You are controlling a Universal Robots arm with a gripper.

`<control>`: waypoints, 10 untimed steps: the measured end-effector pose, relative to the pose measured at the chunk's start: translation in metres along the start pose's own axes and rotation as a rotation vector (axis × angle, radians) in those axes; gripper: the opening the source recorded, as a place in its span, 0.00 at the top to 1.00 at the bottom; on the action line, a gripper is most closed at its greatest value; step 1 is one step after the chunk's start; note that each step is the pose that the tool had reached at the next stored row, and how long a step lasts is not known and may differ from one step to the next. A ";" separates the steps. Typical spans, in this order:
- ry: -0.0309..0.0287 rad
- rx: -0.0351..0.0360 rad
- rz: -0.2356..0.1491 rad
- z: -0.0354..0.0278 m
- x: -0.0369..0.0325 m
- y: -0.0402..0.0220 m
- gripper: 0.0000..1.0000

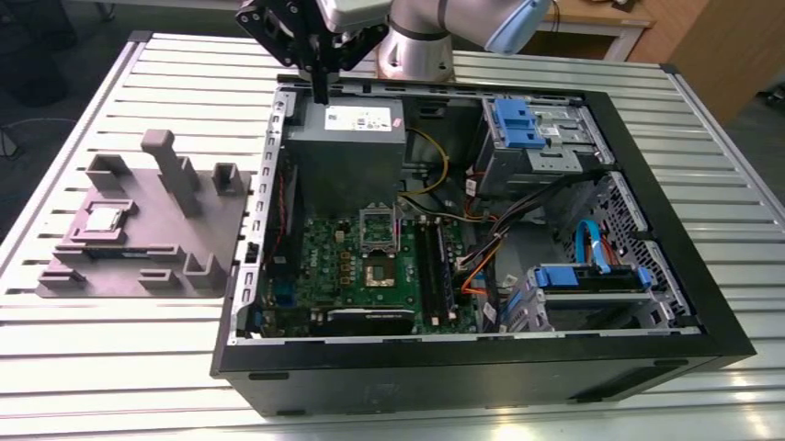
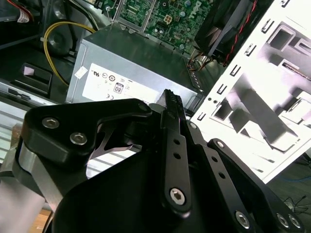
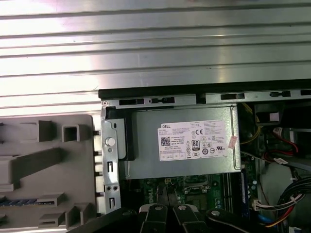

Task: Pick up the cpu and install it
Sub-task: 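Reach for the cpu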

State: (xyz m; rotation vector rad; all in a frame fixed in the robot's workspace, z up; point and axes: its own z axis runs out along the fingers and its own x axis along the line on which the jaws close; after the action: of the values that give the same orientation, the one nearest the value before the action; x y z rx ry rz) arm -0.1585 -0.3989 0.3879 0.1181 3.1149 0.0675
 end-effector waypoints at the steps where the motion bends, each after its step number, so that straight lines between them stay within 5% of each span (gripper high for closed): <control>1: 0.0000 0.0000 0.000 0.0000 0.0002 0.0000 0.90; 10: 0.0000 0.0000 0.000 0.0000 0.0023 -0.0002 0.90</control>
State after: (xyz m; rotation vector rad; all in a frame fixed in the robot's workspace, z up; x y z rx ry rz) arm -0.1608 -0.3989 0.3879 0.1182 3.1148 0.0676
